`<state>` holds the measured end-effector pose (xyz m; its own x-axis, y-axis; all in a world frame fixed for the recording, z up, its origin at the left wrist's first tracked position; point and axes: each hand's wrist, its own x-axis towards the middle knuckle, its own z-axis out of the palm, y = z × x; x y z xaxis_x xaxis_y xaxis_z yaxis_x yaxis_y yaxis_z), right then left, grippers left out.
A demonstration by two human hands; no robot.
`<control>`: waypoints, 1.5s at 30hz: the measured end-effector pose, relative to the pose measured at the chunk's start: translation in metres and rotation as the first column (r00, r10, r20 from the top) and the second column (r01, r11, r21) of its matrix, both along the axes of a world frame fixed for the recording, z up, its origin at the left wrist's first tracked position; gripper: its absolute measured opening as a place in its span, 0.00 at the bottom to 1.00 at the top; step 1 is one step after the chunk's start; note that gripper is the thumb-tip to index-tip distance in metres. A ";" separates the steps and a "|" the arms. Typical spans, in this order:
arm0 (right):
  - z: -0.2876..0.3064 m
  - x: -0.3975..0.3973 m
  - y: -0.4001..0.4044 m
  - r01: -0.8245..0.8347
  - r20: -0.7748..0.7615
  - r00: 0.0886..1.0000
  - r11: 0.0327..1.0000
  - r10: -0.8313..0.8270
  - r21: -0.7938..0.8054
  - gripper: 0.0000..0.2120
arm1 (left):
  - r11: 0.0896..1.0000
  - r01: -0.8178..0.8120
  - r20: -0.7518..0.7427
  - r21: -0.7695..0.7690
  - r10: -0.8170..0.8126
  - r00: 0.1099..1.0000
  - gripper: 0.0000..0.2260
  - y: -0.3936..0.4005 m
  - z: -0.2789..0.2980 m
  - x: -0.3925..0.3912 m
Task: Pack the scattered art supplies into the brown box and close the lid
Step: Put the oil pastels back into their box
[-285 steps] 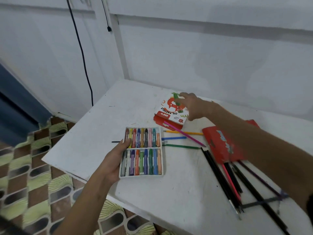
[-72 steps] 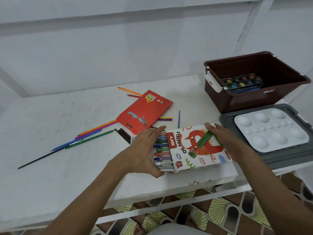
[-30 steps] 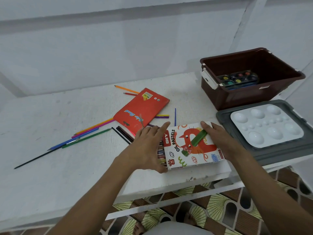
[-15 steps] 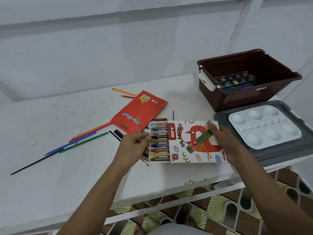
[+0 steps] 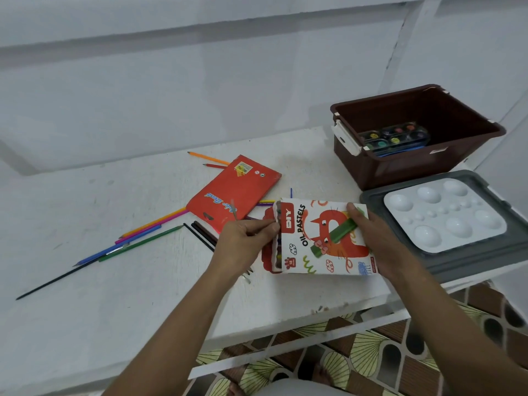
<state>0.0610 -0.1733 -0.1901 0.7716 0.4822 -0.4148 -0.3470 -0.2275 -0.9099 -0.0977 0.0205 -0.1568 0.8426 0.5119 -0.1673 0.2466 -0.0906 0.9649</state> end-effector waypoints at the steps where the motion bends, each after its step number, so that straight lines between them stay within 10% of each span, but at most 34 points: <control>1: 0.001 0.000 -0.001 0.008 -0.013 1.000 1.000 -0.008 0.010 0.21 | 1.000 -0.024 0.006 -0.020 0.024 1.000 0.06 0.000 0.001 0.001; 13: 0.009 -0.016 0.012 0.054 -0.025 0.998 0.984 -0.051 0.168 0.20 | 0.809 0.079 -0.040 -0.583 -0.126 0.991 0.18 0.008 0.017 0.000; 27: 0.011 -0.024 0.011 0.082 -0.034 0.996 0.986 -0.078 0.147 0.33 | 0.851 0.121 -0.012 -0.511 -0.148 0.989 0.16 0.004 0.027 -0.002; 45: -0.001 -0.022 0.020 0.235 -0.151 0.970 0.901 -0.192 0.366 0.25 | 0.821 0.094 0.082 -0.562 -0.058 0.995 0.17 0.001 0.011 0.011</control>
